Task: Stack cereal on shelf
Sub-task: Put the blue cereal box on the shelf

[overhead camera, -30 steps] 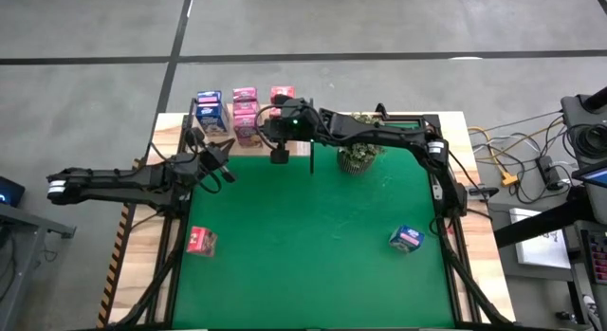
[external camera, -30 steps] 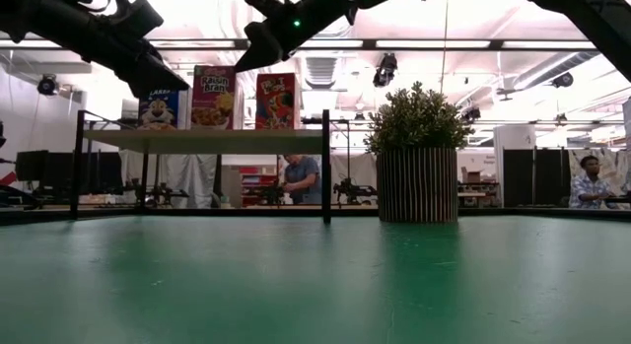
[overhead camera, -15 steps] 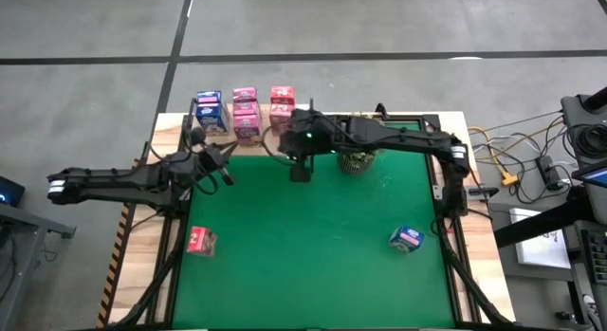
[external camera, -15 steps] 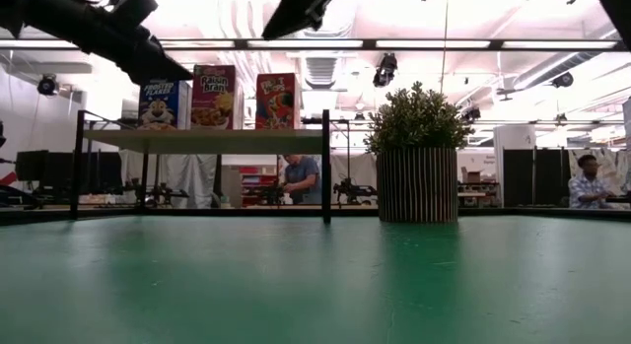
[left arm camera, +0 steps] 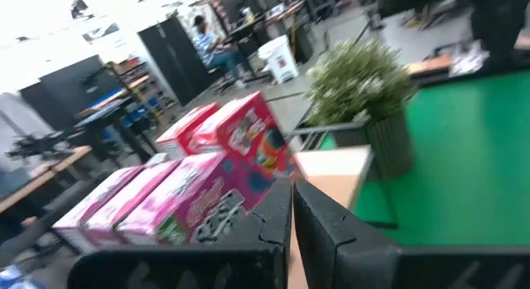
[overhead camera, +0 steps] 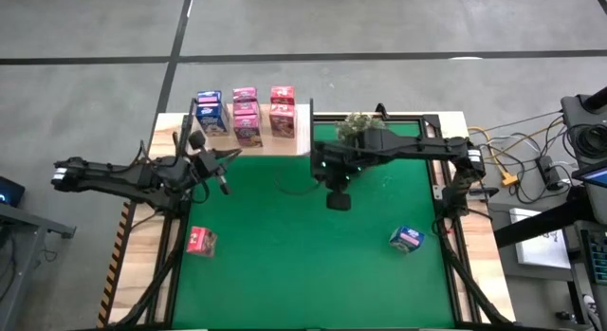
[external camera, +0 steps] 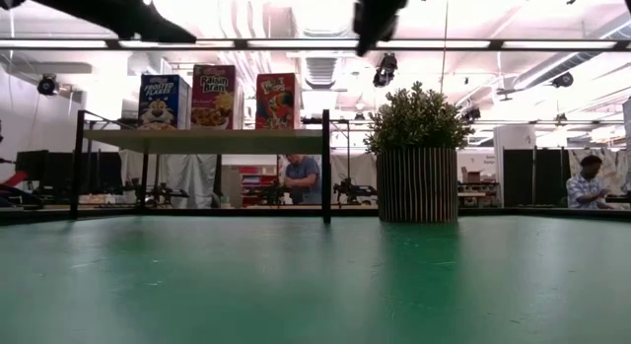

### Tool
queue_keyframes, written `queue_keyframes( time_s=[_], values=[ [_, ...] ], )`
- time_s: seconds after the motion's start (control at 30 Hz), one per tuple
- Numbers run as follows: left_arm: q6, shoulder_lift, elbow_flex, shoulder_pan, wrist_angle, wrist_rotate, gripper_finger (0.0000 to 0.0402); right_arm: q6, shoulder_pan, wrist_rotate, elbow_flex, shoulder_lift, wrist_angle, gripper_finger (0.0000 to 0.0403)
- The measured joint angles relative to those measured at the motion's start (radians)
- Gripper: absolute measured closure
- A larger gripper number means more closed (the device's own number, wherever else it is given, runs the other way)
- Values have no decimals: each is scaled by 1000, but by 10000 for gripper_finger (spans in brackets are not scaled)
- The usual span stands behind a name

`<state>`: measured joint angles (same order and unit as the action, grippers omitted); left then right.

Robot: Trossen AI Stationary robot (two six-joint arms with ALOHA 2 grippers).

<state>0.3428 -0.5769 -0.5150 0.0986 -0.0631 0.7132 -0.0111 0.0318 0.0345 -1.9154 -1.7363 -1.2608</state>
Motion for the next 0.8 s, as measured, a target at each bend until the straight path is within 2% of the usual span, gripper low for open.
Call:
queue_keyframes(
  time_s=[0.33, 0.63, 0.8],
  values=[
    [-111, 1, -31, 92, 3, 0, 402, -251, -147, -7, 327, 225, 3, 394],
    [-181, -2, -33, 98, 37, 0, 402, -495, -328, -11, 561, 464, 12, 394],
    [-188, -3, -33, 98, 80, 0, 402, -668, -429, -56, 663, 570, 16, 382]
  ],
)
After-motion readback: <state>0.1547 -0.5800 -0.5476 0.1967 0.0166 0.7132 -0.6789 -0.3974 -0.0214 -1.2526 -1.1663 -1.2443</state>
